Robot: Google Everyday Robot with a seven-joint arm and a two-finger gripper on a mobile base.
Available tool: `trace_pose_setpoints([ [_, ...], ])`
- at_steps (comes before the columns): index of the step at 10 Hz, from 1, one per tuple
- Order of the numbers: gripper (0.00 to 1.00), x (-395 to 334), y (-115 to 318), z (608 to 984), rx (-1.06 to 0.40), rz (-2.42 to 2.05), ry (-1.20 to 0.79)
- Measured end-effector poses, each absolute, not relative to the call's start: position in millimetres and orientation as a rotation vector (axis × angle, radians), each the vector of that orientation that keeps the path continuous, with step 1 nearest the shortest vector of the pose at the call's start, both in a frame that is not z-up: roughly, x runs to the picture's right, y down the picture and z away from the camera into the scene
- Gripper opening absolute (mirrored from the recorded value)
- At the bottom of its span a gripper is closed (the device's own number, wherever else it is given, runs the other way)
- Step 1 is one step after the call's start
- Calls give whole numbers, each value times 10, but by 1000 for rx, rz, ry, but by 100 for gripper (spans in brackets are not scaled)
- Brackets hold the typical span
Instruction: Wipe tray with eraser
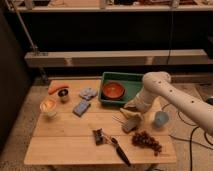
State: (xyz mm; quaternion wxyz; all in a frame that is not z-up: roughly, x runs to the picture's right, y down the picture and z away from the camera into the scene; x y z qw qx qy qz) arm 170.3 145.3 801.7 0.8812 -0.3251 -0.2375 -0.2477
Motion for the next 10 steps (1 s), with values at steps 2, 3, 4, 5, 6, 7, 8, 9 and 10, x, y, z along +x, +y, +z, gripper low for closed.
trace_pose_setpoints([
  [2, 80, 1709, 1496, 8053, -680, -522, -490],
  [3, 80, 1693, 1512, 8070, -684, -525, -491],
  [4, 80, 1674, 1526, 8087, -687, -528, -493],
  [5, 80, 1672, 1545, 8101, -690, -529, -494],
  [6, 80, 1668, 1560, 8111, -688, -534, -497],
  [7, 78, 1656, 1573, 8120, -684, -546, -504],
  [8, 67, 1644, 1593, 8127, -679, -562, -511],
  [9, 59, 1642, 1605, 8133, -677, -567, -513],
  [10, 51, 1640, 1611, 8137, -675, -571, -515],
])
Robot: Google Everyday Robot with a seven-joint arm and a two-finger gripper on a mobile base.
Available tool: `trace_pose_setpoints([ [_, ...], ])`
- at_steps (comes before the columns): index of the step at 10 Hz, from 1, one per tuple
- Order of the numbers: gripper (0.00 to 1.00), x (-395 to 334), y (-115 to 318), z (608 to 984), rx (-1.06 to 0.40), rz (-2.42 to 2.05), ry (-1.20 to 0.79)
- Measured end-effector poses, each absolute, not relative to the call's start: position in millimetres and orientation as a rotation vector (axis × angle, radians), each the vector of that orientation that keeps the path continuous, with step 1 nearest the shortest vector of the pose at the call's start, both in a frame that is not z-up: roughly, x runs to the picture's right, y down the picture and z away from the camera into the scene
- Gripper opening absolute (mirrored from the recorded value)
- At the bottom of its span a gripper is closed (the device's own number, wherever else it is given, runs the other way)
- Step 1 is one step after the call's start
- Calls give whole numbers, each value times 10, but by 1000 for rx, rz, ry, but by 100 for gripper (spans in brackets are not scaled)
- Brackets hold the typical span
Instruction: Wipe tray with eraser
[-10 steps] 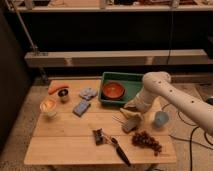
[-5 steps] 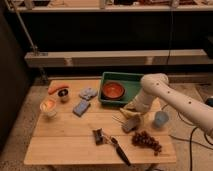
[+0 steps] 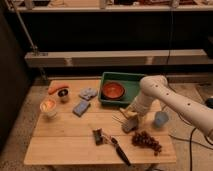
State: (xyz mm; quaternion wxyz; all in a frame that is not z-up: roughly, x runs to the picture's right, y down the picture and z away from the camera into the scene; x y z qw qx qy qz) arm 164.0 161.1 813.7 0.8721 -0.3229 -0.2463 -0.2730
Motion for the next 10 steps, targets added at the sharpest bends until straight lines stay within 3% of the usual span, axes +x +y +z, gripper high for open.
trace_pose_setpoints([
  [3, 18, 1675, 1593, 8063, -627, -588, -559],
  [5, 2, 1641, 1566, 8022, -611, -600, -573],
  [8, 0, 1650, 1581, 8007, -608, -601, -580],
  [10, 9, 1660, 1581, 7990, -617, -604, -576],
])
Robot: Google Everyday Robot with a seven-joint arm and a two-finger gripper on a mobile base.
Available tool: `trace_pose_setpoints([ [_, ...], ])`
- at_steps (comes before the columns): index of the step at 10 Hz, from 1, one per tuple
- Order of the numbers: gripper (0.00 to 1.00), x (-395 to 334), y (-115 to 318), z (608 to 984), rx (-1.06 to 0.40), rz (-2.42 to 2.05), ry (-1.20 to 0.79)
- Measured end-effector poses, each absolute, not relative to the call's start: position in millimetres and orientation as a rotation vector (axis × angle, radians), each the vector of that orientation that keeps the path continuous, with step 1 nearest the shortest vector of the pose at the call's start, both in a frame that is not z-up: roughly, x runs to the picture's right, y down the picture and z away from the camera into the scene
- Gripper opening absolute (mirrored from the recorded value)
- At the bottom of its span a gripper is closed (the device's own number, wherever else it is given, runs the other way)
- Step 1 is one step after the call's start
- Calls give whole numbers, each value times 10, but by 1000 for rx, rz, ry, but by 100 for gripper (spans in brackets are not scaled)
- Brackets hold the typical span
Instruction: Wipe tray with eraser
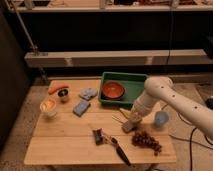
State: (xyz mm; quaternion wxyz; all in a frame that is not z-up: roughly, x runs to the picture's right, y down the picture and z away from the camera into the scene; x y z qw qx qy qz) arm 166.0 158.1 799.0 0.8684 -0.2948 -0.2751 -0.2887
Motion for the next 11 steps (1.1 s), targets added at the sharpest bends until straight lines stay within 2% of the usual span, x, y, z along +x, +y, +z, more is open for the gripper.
trace_pose_setpoints([
  [6, 71, 1652, 1634, 8042, -675, -620, -532],
  [8, 80, 1659, 1653, 8066, -686, -619, -517],
  [11, 80, 1663, 1687, 8094, -696, -618, -506],
])
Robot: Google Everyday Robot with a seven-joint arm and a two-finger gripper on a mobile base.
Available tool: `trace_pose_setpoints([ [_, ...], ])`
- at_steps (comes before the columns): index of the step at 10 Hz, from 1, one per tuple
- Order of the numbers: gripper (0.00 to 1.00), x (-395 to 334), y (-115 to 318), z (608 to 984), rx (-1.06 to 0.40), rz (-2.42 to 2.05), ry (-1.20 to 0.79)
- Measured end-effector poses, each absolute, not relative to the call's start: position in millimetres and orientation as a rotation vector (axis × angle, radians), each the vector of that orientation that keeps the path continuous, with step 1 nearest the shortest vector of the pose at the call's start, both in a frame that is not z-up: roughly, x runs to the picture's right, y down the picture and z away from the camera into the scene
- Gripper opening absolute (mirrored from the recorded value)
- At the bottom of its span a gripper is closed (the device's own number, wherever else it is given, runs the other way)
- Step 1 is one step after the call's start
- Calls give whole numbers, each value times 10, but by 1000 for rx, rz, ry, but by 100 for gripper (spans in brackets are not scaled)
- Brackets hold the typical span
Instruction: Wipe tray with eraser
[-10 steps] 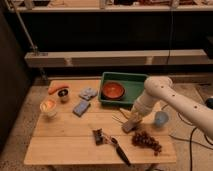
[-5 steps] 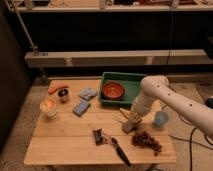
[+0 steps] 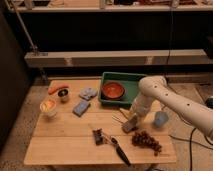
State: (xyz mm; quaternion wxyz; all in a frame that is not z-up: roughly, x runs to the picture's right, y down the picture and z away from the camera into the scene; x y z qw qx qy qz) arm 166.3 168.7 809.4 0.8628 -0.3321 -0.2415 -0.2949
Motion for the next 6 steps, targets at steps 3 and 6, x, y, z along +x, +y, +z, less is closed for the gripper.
trace_pose_setpoints([
  [3, 80, 1665, 1696, 8101, -698, -618, -505],
  [6, 80, 1667, 1699, 8102, -697, -613, -508],
])
